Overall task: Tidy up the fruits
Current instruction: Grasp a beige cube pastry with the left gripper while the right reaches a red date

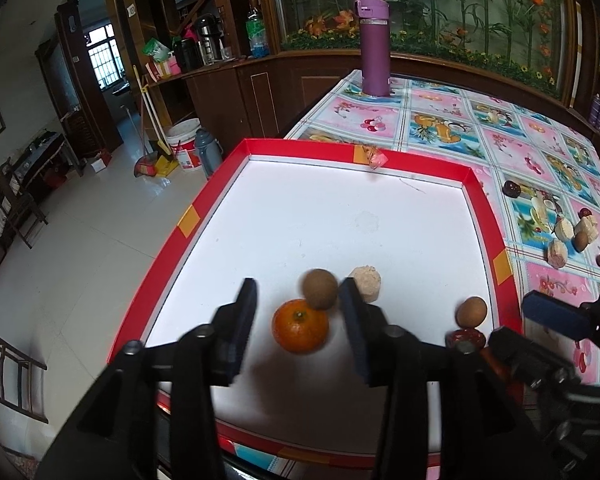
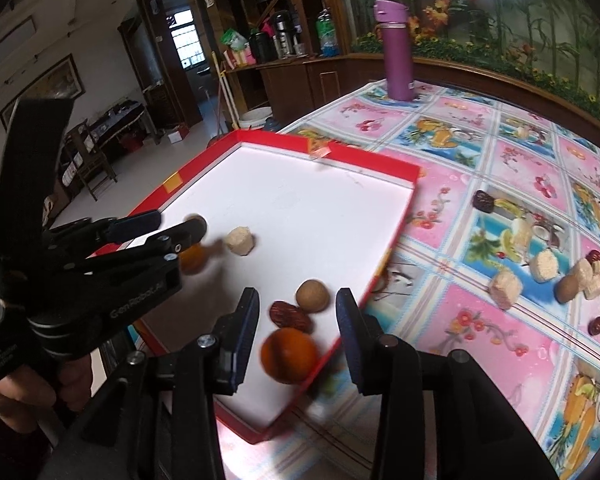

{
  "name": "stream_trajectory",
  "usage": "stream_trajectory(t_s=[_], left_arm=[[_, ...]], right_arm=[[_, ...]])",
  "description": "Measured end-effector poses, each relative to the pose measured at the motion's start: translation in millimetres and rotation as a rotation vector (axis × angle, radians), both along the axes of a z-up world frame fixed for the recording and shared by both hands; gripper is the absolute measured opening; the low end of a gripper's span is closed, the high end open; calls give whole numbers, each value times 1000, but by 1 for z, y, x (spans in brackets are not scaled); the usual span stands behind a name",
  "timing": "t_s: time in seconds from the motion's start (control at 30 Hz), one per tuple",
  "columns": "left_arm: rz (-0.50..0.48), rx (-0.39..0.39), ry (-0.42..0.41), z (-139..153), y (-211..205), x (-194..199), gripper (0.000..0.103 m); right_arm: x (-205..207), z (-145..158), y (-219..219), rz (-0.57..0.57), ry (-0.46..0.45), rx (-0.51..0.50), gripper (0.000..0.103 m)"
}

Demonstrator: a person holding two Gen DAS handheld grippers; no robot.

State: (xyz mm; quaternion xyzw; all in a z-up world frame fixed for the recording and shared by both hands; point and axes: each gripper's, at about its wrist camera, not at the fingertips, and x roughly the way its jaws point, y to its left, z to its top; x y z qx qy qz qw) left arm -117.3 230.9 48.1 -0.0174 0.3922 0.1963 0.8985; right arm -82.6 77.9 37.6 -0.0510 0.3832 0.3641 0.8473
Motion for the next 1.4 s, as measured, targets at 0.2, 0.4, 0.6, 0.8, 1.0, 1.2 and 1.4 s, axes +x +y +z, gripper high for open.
stream_trajectory(t_s=[0.2, 0.4, 0.6, 0.8, 1.0, 1.2, 1.4], left_arm=[[2, 21, -19, 8, -8, -2, 76], [-64, -14, -43, 21, -21, 2, 85], [-202, -55, -44, 30, -62, 19, 85], [-333, -66, 3, 23, -114, 44, 85], [-406, -69, 56, 9, -148, 63, 85], [-415, -82, 99, -2, -161, 80, 85], [-413, -75, 140, -12, -166, 97, 85]], right_arm=[[10, 3, -26, -58, 2, 23, 39], [20, 1, -67, -141, 1, 22, 39], [29, -3, -126, -265, 10, 3, 39], [37, -8, -188, -394, 19, -24, 39], [52, -14, -234, -492, 51, -34, 39], [72, -20, -225, -458, 76, -51, 39], [92, -27, -208, -468, 81, -89, 39]])
